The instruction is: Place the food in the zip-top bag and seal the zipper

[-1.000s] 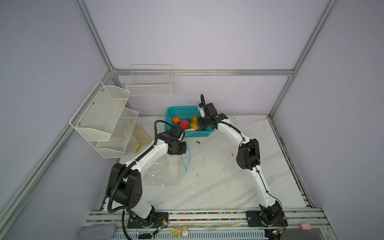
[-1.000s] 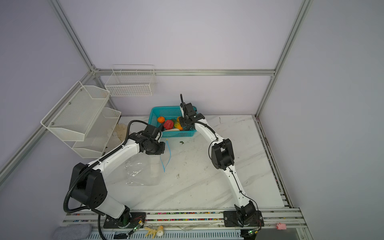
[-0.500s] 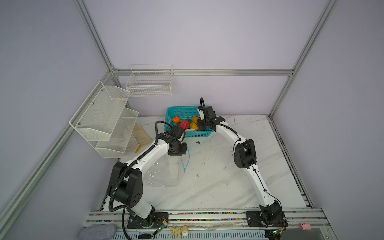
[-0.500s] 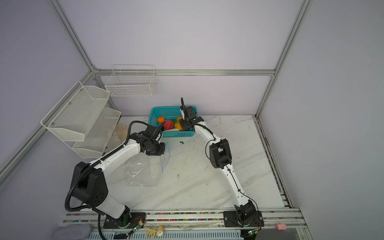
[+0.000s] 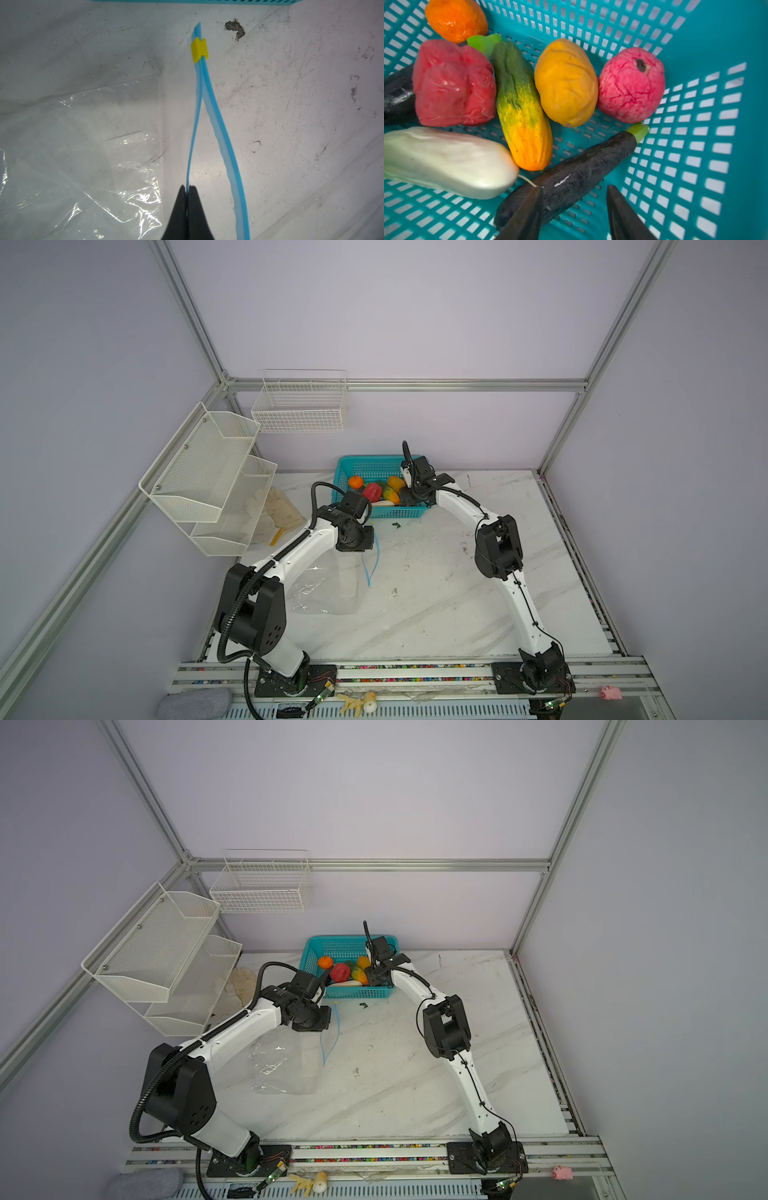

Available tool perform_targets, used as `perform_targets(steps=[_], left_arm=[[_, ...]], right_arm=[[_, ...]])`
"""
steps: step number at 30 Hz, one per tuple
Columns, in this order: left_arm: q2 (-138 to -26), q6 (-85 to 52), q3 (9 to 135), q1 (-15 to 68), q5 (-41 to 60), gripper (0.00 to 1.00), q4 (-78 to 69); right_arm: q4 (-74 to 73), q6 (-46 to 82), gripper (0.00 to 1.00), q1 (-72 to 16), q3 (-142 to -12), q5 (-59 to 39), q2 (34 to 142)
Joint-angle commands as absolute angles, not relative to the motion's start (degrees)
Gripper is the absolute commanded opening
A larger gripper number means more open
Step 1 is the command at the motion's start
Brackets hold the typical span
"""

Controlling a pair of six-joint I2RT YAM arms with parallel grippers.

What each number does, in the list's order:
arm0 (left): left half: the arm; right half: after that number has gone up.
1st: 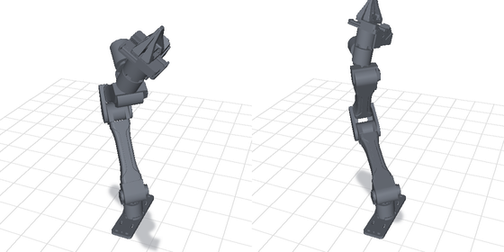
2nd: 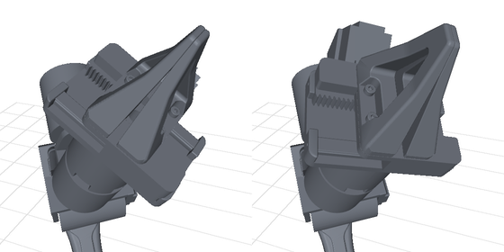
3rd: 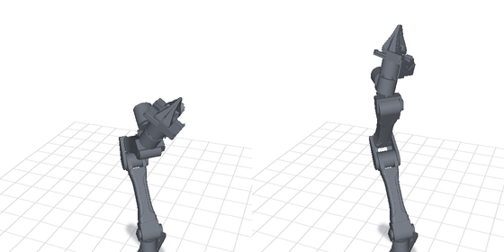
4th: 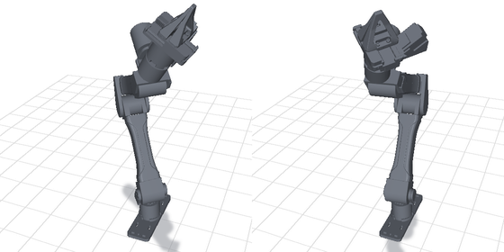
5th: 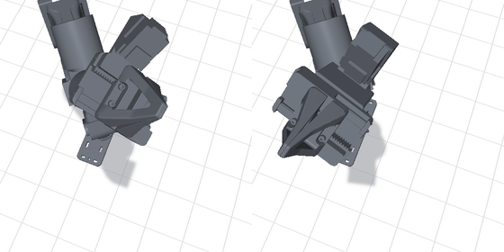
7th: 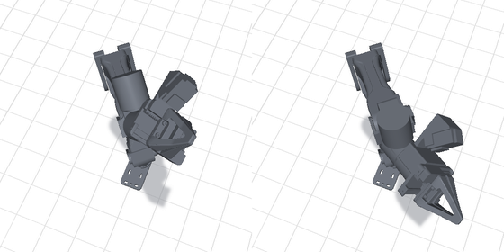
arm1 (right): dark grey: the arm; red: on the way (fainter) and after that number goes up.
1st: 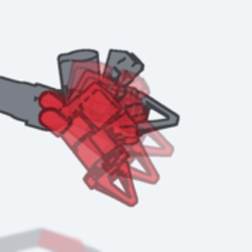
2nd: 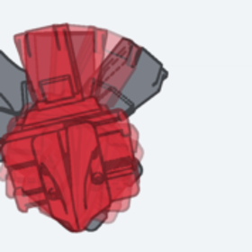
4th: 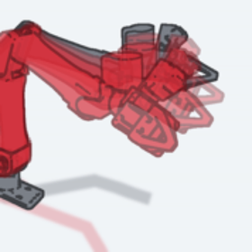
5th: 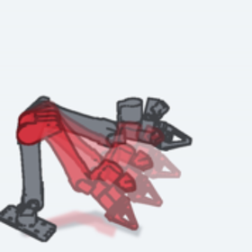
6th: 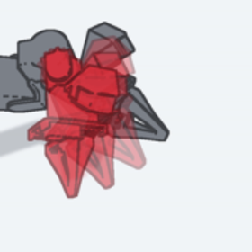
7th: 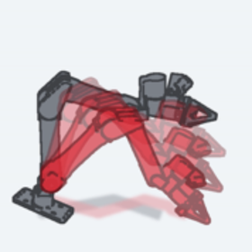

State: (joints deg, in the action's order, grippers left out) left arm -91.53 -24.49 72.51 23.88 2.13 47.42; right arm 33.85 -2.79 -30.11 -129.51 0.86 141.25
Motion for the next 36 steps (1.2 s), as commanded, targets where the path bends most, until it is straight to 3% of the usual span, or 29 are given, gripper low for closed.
perform_targets(steps=[1, 13, 36], left_arm=[[-89.7, -25.0, 74.7, 24.4, 1.7, 0.0, 47.3], [-88.6, -25.2, 74.4, 25.6, 1.4, 0.0, 47.1], [-90.7, -25.6, 76.5, 26.6, 1.7, 0.0, 47.3]], right_arm=[[37.4, -1.6, 0.52, -30.5, -124.4, 1.0, 136.4], [34.4, 0.6, 0.51, -31.8, -109.6, -0.3, 127.5], [36.7, -2.4, 0.53, -29.0, -129.7, 3.3, 138.8]])
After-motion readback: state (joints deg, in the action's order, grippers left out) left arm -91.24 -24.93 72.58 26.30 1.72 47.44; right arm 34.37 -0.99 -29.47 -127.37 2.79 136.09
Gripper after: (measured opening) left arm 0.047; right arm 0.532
